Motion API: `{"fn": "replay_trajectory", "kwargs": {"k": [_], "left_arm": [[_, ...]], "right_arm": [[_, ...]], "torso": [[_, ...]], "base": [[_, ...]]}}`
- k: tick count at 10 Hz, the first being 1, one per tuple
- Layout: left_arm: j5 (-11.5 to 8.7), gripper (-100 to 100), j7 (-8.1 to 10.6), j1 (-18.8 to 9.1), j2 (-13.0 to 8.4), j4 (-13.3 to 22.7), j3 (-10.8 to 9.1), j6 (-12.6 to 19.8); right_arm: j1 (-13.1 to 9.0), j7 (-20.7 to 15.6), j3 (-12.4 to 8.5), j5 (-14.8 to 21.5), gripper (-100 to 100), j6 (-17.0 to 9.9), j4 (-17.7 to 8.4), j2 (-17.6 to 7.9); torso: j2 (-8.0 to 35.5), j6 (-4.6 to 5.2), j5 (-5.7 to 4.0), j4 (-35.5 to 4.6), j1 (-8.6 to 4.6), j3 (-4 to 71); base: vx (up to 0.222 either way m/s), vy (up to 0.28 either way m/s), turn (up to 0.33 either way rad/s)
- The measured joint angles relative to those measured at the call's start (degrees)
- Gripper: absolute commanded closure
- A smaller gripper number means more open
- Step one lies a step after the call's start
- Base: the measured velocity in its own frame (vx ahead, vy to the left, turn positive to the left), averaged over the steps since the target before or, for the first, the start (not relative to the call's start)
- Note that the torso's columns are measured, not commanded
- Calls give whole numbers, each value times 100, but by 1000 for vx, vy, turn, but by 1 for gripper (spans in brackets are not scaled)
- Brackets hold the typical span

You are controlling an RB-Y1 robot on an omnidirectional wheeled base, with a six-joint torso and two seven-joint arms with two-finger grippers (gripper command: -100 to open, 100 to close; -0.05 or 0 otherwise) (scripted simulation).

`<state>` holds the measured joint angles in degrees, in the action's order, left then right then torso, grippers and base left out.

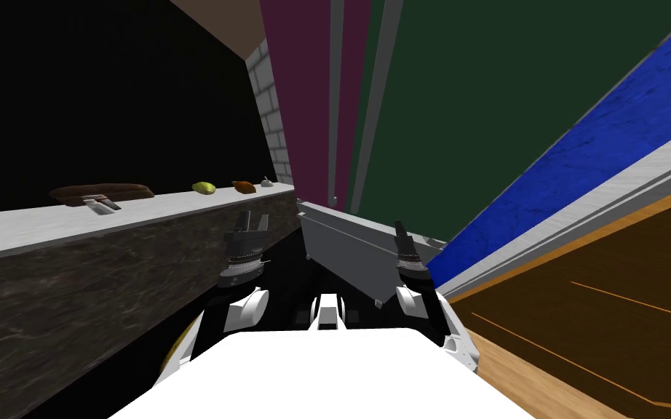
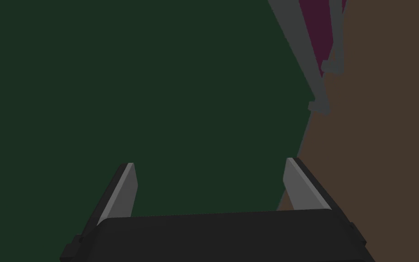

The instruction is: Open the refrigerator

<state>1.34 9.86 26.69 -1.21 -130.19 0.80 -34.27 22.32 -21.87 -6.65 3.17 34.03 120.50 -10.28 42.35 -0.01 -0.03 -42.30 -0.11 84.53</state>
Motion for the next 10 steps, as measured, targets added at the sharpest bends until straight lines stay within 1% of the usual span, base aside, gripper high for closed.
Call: {"fn": "replay_trajectory", "kwargs": {"k": [1, 3, 6, 8, 10], "left_arm": [[0, 0, 0, 1, 0, 0, 0, 0], [0, 0, 0, 0, 0, 0, 0, 0], [0, 0, 0, 1, 1, 0, 0, 0], [0, 0, 0, 0, 0, 0, 0, 0], [0, 0, 0, 0, 0, 0, 0, 0]], "right_arm": [[-62, -152, -31, 32, -100, 53, -62, -28], [-108, -426, -53, 57, -100, 113, -113, -45], [-277, -902, -144, 150, -100, 287, -289, -102], [-323, -1211, -171, 179, -100, 358, -344, -115], [-421, -1533, -228, 237, -100, 477, -456, -137]], "torso": [[-6, 3, 1, 1, 8, 3], [-5, 0, 2, 1, 7, 3], [-8, 1, 6, 2, 22, 5], [-5, 0, 0, 1, -1, 3], [-6, 0, 3, 2, 10, 4]], "base": [[23, 52, -67], [18, 33, -36], [26, 69, -86], [29, 38, -55], [16, 38, -29]]}}
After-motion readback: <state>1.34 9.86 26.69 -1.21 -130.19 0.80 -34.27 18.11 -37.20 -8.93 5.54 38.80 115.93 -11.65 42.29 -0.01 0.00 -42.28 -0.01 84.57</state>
